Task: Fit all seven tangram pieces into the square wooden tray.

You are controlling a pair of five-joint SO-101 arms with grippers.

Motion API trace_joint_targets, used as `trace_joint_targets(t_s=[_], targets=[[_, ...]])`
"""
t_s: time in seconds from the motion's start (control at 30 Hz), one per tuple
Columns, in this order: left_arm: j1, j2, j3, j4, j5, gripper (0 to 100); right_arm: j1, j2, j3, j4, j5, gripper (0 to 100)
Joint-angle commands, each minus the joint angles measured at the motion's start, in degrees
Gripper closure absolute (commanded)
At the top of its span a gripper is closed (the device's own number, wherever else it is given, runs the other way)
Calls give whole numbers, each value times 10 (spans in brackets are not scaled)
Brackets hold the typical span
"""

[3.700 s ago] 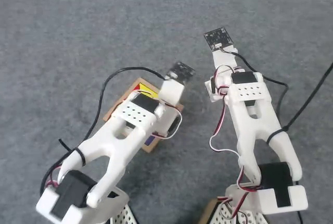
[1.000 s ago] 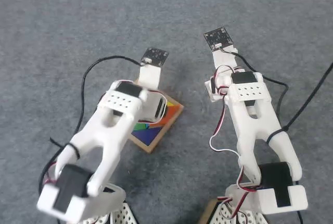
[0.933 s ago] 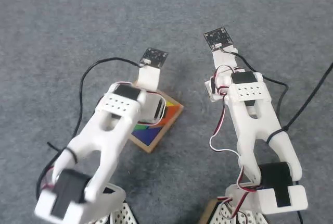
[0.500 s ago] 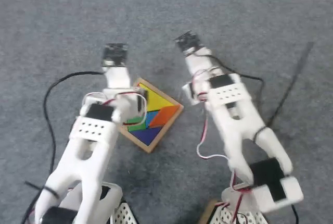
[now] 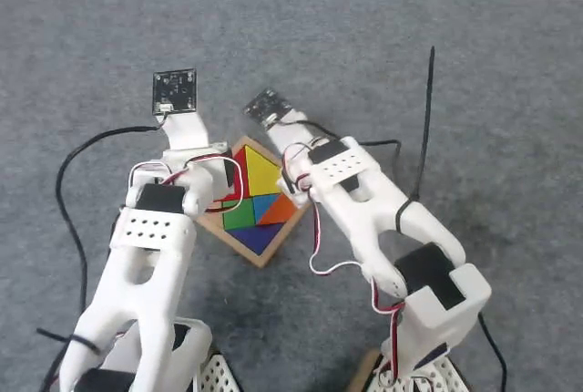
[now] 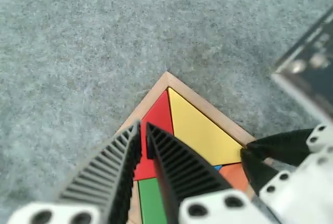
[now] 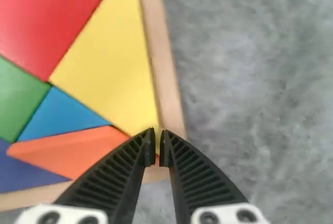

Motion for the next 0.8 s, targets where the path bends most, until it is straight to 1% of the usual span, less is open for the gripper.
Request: trace_joint_targets(t_s=[0.0,0.07,0.23,0.3,0.4,0.43,0.5,0.6,0.67,0.77], targets=[[-8,-28,-5,-13,-9,988,-8,-11,-37,38,48,965],[-26,-28,-6,-15,-10,988,-7,-23,-45,60,64,965],[-65,-28,-11,-19,-10,988,14,-96,-35,70,38,965],[-67,-28,-12,-27,-10,988,1,-128,-9,63,38,965],[-68,-28,-11,-28,-9,988,-50,-156,47,34,39,965],[-73,-28,-11,-28,-9,988,-66,-157,63,19,39,965],[-92,-28,-12,-28,14,988,-87,-146,90,-16,39,965],[-119,-28,-15,-31,32,988,-87,-107,94,-39,40,965],[-122,-28,-13,-42,32,988,-81,-73,76,-31,40,965],[-122,-28,-12,-44,32,988,-68,-39,26,42,40,965]])
